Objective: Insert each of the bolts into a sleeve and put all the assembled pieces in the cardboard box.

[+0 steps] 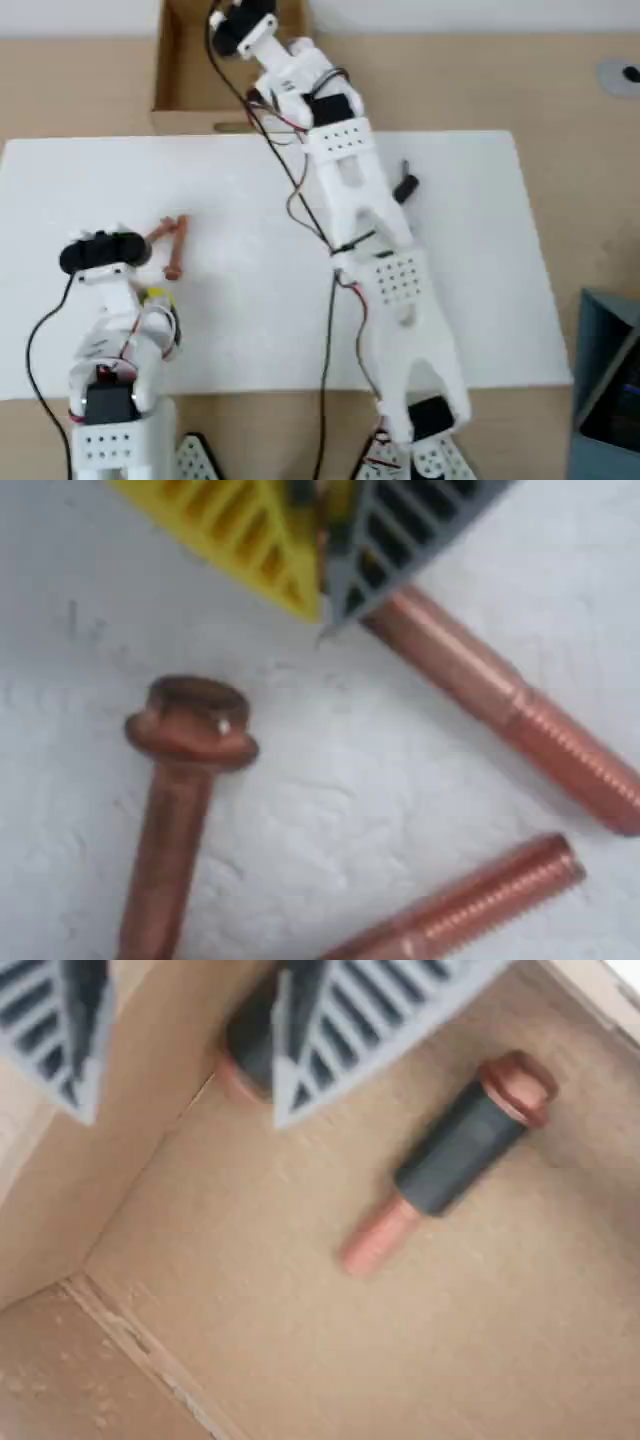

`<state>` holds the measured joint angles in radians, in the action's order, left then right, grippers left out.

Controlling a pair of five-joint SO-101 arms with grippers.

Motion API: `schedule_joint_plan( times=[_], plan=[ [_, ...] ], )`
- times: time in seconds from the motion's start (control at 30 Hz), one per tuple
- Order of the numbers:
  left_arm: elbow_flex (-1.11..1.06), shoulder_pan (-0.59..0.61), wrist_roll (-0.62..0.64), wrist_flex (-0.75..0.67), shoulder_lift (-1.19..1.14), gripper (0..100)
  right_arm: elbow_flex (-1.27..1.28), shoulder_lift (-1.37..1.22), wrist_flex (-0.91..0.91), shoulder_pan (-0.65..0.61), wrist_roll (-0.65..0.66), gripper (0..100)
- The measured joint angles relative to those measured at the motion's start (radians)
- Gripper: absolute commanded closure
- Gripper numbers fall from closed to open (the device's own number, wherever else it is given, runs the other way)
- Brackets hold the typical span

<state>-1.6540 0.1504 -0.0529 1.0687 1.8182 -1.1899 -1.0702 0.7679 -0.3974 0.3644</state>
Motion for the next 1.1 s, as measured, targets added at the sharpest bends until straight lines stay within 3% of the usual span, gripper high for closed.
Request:
schedule_joint_plan(
  times=[0.3, 0.6, 1.1],
  plan=[
    [0.000, 0.000, 0.000, 0.000, 0.000, 100, -0.187, -0.051, 0.184, 0.003, 0.000, 86.0],
    [0.000, 0.000, 0.000, 0.000, 0.000, 100, -0.414, -0.051, 0.517, 0.002, 0.000, 86.0],
    [0.000, 0.000, 0.000, 0.000, 0.000, 100, -0.431, 0.160, 0.990, 0.017, 0.000, 86.0]
  ],
)
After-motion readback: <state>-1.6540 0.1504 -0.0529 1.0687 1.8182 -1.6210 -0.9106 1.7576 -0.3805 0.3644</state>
